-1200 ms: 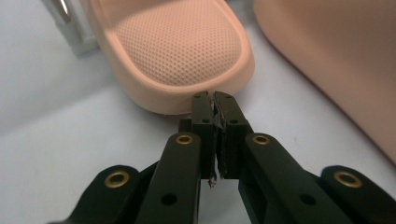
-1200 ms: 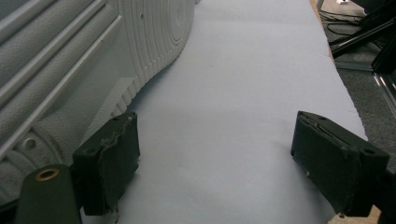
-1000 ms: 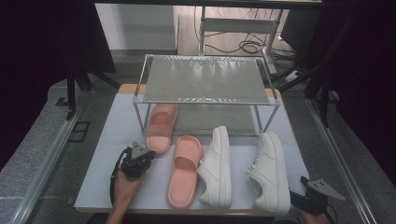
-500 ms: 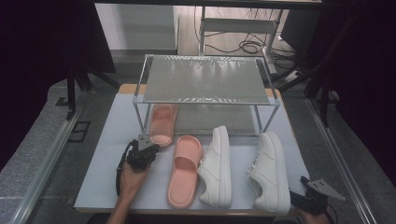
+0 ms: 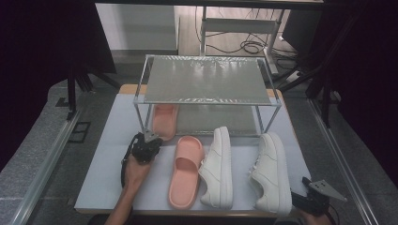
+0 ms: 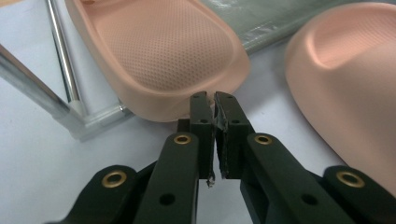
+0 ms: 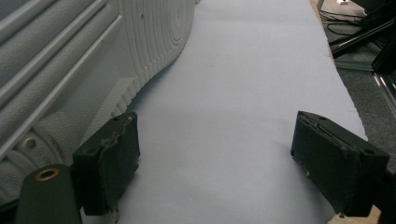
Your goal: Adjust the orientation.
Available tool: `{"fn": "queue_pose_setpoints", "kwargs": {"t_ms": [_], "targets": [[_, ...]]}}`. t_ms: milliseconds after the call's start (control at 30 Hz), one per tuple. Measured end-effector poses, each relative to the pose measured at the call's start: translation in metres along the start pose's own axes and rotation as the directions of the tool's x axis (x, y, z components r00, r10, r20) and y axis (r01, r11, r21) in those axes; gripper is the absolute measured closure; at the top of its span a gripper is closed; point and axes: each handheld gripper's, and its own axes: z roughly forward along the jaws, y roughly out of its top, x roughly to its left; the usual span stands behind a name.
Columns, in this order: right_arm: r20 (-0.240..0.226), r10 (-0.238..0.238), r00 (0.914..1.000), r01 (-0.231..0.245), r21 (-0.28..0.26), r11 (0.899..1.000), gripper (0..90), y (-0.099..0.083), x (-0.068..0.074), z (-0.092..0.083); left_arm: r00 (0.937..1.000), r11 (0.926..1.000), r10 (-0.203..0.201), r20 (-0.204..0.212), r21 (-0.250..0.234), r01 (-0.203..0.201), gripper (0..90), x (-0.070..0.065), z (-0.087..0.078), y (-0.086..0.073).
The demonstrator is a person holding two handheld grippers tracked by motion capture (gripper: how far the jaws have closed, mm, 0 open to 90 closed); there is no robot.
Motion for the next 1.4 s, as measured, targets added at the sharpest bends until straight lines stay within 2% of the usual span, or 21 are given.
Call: {"fn": "queue_pose_setpoints", "kwargs": {"t_ms": [133, 533, 733, 767, 1033, 1300, 1400], "targets": [[0.0, 0.0, 1.0, 0.0, 0.0, 1.0, 15.5, 0.0, 0.0, 0.0, 0.9999, 0.9999, 0.002, -0.01, 0.013, -0.001, 86.1, 0.004, 0.005, 0.004], [0.0, 0.0, 1.0, 0.0, 0.0, 1.0, 15.5, 0.0, 0.0, 0.0, 0.9986, 0.999, -0.04, -0.035, 0.017, 0.041, 85.7, 0.01, 0.019, 0.012], [0.0, 0.0, 1.0, 0.0, 0.0, 1.0, 15.5, 0.0, 0.0, 0.0, 0.9987, 0.999, -0.028, -0.043, 0.034, 0.029, 85.5, 0.012, 0.026, 0.017], [0.0, 0.0, 1.0, 0.0, 0.0, 1.0, 15.5, 0.0, 0.0, 0.0, 0.9991, 0.9992, -0.019, -0.037, 0.035, 0.02, 85.5, 0.013, 0.027, 0.017], [-0.001, -0.001, 1.0, 0.001, 0.001, 1.0, 15.5, 0.0, 0.0, 0.0, 0.9991, 0.9991, -0.039, -0.016, 0.018, 0.04, 85.0, 0.009, 0.022, 0.017], [0.0, 0.0, 1.0, 0.0, 0.0, 1.0, 15.4, 0.0, 0.0, 0.0, 0.9995, 0.9998, -0.002, 0.032, 0.02, 0.001, 82.8, 0.0, 0.013, 0.012], [0.0, 0.0, 1.0, 0.0, 0.0, 1.0, 15.5, 0.0, 0.0, 0.0, 0.9993, 0.9999, -0.005, 0.037, 0.015, 0.004, 82.2, -0.003, 0.01, 0.01]]}}
